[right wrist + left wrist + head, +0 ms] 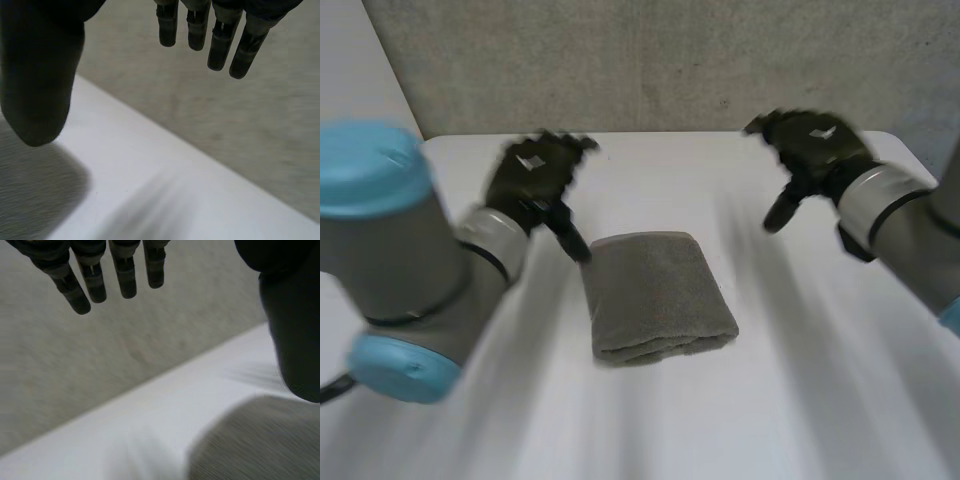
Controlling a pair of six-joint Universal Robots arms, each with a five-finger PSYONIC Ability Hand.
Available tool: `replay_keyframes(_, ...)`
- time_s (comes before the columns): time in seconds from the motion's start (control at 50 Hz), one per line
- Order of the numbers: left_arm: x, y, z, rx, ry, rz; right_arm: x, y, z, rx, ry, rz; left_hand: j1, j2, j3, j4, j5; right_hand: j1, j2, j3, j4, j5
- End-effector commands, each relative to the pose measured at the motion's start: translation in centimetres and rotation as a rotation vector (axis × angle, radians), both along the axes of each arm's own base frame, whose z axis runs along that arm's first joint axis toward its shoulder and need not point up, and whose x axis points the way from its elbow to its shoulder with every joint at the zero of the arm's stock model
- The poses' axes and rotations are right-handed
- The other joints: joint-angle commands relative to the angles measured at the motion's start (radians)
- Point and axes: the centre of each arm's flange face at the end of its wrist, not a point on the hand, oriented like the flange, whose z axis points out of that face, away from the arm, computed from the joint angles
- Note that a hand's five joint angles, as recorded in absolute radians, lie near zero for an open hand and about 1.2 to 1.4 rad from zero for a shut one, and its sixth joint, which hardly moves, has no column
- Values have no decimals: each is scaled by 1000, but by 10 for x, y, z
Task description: Fold the towel.
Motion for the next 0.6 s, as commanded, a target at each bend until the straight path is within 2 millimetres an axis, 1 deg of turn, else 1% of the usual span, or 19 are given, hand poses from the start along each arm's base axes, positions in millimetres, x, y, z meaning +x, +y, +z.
replay_keyframes(0.02,49,-10,50,-66,43,134,-23,1,14,-33,4,-149,-80,-78,-61,-83,-212,-39,-76,-66,-82,-58)
replay_keyframes(0.08,51,-5,47,-31,24,133,-25,2,13,-31,5,-154,-80,-78,-61,-83,-212,-39,-76,-66,-82,-58)
replay_keyframes(0.28,53,1,36,27,-1,130,-25,3,16,-42,9,-151,-80,-78,-61,-83,-212,-39,-76,-66,-82,-58)
replay_keyframes(0.4,54,4,36,29,-1,129,-25,3,19,-51,5,-153,-80,-78,-61,-83,-212,-39,-76,-66,-82,-58)
replay_keyframes(0.6,53,8,33,36,7,120,-24,3,16,-48,4,-144,-80,-78,-61,-83,-212,-39,-76,-66,-82,-58)
